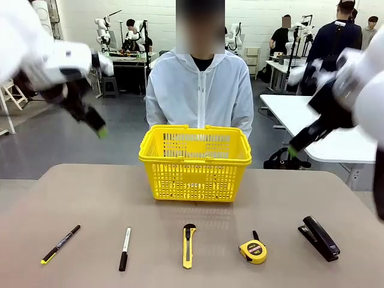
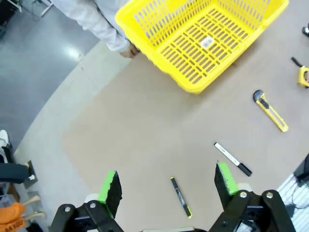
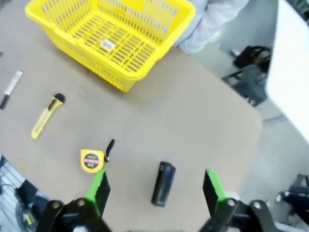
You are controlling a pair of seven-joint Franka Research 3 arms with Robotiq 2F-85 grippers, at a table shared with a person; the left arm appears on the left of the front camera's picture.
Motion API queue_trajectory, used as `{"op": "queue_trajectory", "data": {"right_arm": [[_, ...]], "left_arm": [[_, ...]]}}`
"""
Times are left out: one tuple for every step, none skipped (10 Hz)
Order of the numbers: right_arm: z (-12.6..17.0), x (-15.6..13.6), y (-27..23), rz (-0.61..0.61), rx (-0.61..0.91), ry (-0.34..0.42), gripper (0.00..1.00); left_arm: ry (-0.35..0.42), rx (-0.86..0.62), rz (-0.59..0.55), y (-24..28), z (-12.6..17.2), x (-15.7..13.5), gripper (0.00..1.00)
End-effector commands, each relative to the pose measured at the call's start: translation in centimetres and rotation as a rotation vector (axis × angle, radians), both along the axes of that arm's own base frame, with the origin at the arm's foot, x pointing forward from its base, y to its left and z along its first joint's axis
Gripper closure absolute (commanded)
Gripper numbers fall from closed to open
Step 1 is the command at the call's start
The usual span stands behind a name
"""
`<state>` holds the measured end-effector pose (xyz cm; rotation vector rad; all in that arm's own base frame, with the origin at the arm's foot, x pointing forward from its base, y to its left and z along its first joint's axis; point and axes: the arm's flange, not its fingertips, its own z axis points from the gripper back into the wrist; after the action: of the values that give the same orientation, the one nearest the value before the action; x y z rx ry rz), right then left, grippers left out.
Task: Place the items the person wants into the basket.
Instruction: Pick up the item the person points to and place it in the Market Basket.
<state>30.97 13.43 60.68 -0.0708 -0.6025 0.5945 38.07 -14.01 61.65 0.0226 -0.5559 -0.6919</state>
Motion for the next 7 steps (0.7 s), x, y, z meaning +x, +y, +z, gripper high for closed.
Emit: {"op": "queue_trajectory", "data": {"right_arm": [[4.1,0.8,1.8,-0.044,-0.038,0.014,0.0],[4.8,0.5,2.0,-0.049,-0.053,0.015,0.0],[3.8,-1.0,0.4,-0.008,-0.006,-0.001,0.0],[3.8,-1.0,0.4,-0.008,-0.006,-0.001,0.0],[3.8,-1.0,0.4,-0.008,-0.006,-0.001,0.0],[5.6,-1.0,1.0,-0.014,-0.012,0.006,0.0],[4.8,-1.1,-3.5,0.069,0.053,0.068,0.0]], "left_arm": [[-0.021,0.055,-0.002,-0.9,3.5,2.0,0.0],[-0.038,0.067,0.023,-0.8,4.6,1.6,0.0],[-0.012,0.007,-0.007,-0.3,3.4,0.2,0.0],[-0.012,0.007,-0.007,-0.3,3.4,0.2,0.0],[-0.012,0.007,-0.007,-0.3,3.4,0.2,0.0],[-0.017,0.017,-0.004,-0.7,4.9,0.7,0.0],[0.02,-0.142,-0.111,3.8,4.2,-0.7,0.0]]}}
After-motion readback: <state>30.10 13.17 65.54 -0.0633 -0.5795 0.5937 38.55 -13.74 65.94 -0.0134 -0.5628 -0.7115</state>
